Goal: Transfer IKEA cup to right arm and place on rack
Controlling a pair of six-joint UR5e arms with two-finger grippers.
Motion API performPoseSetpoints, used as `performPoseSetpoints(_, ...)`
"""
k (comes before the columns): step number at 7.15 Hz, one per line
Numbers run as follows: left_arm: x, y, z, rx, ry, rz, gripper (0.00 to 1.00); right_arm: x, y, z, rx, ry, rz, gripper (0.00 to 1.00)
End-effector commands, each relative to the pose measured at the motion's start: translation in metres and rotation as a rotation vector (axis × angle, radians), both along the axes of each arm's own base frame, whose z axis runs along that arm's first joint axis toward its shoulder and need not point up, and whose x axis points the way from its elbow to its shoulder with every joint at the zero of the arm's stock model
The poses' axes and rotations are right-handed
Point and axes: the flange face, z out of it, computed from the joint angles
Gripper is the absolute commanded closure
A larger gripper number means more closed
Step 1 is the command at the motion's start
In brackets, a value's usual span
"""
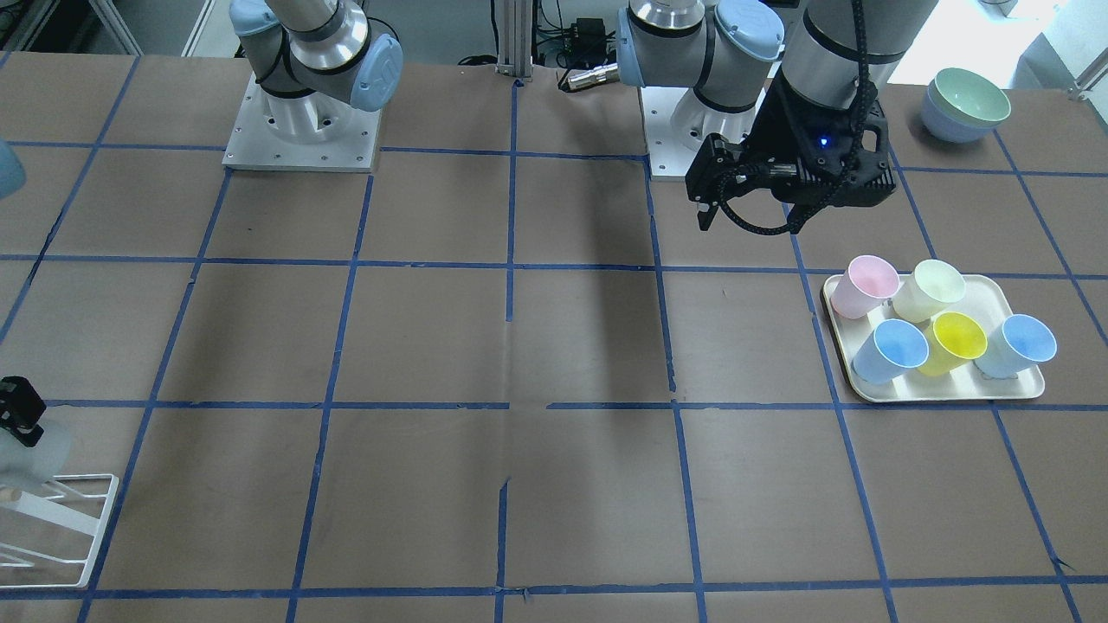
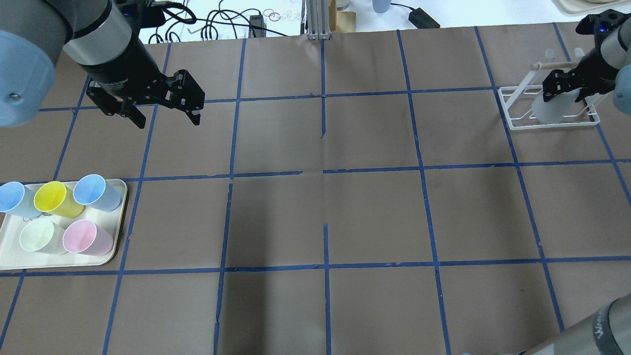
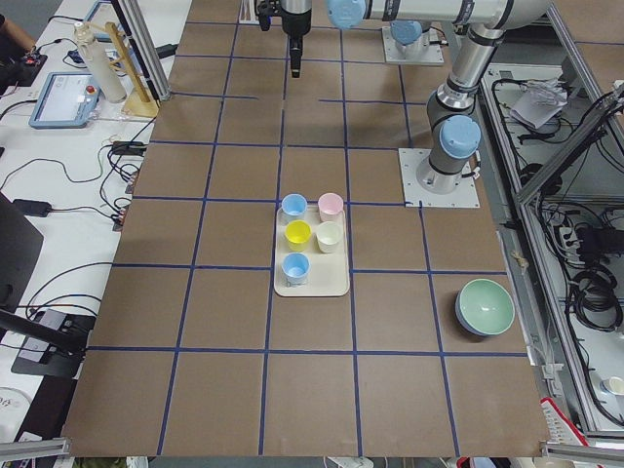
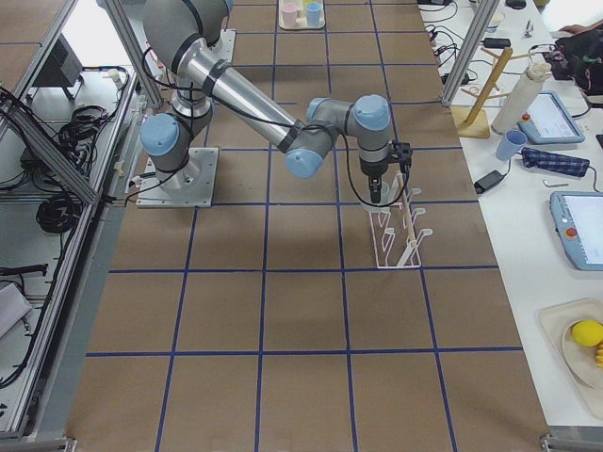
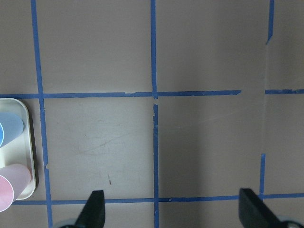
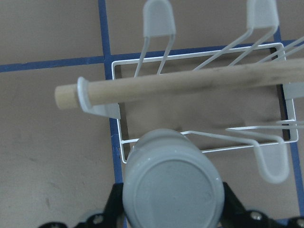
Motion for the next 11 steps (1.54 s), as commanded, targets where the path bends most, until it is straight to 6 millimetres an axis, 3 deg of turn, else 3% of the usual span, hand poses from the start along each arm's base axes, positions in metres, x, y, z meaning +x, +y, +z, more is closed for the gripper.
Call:
performPoseSetpoints(1,0.000,0.000,0.000,-0.001,0.000,0.000,0.00,-0.001,-0.001,-0.003,0.001,0.001,-0.003,0.25)
performPoseSetpoints(2,0.000,0.000,0.000,-0.001,0.000,0.000,0.00,-0.002,-0.002,0.001,0.000,0.009,-0.009,0.00)
performPoseSetpoints(4,0.000,0.000,0.000,-0.001,0.000,0.000,0.00,-0.002,0.000,0.008,-0.002,0.017,-0.014,0.00)
performPoseSetpoints(6,0.000,0.000,0.000,-0.001,0.000,0.000,0.00,0.007,0.014,0.039,0.012,0.010,-0.013,0.00)
performPoseSetpoints(8,0.001,0.000,0.000,-0.001,0.000,0.002,0.00,0.034,0.057,0.091,0.104,-0.040,-0.004,0.00)
performPoseSetpoints(10,0.002,0.000,0.000,-0.001,0.000,0.003,0.00,0.066,0.114,0.155,0.139,-0.061,-0.012,0.00)
performPoseSetpoints(11,0.002,0.000,0.000,-0.001,0.000,0.003,0.00,0.089,0.131,0.173,0.149,-0.081,-0.020,0.00)
